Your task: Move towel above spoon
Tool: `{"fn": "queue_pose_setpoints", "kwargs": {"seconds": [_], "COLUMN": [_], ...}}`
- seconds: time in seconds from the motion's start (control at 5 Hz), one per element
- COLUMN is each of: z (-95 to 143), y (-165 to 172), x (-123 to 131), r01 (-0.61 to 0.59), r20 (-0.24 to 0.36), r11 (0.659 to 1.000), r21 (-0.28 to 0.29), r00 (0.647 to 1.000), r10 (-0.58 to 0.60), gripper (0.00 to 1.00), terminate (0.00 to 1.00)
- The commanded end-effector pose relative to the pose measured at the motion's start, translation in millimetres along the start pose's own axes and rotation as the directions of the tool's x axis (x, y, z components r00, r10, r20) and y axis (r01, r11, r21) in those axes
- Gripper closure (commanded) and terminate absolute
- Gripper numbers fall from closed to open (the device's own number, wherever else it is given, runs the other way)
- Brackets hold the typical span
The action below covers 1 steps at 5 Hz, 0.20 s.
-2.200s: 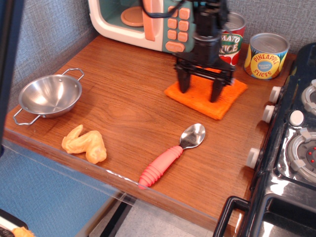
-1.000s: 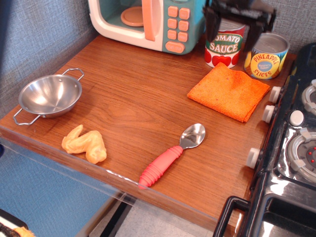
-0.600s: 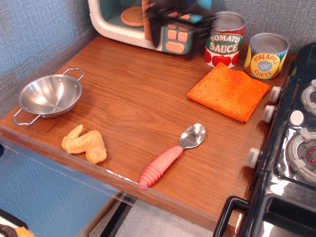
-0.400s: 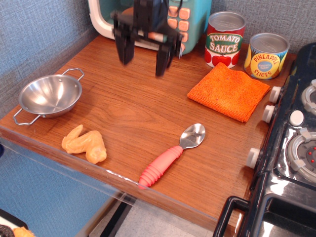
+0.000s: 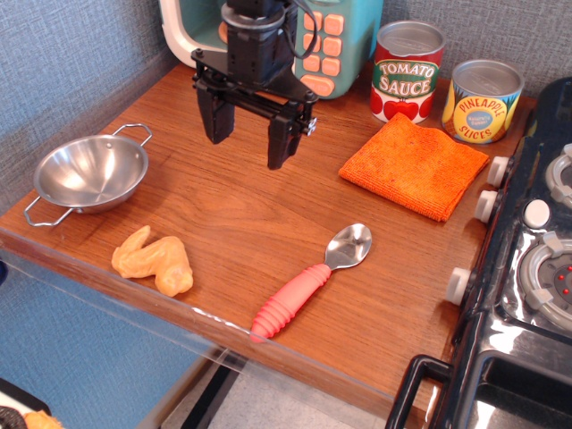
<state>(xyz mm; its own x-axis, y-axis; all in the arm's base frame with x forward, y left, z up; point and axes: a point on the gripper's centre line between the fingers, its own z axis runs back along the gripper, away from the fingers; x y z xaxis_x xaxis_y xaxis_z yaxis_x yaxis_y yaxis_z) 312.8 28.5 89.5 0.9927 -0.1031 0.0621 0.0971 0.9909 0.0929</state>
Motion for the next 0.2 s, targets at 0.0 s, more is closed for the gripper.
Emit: {"fn": "queue_pose_setpoints", "kwargs": {"seconds": [0.0], "z": [20.0], "y": [6.4], "x": [1.9], "r01": [-0.011], "r20": [0.060], "r11": [1.000], "r21": [0.009], "r00": [0.998], "r10": [0.011], "gripper": [0.00], "terminate": [1.00]}}
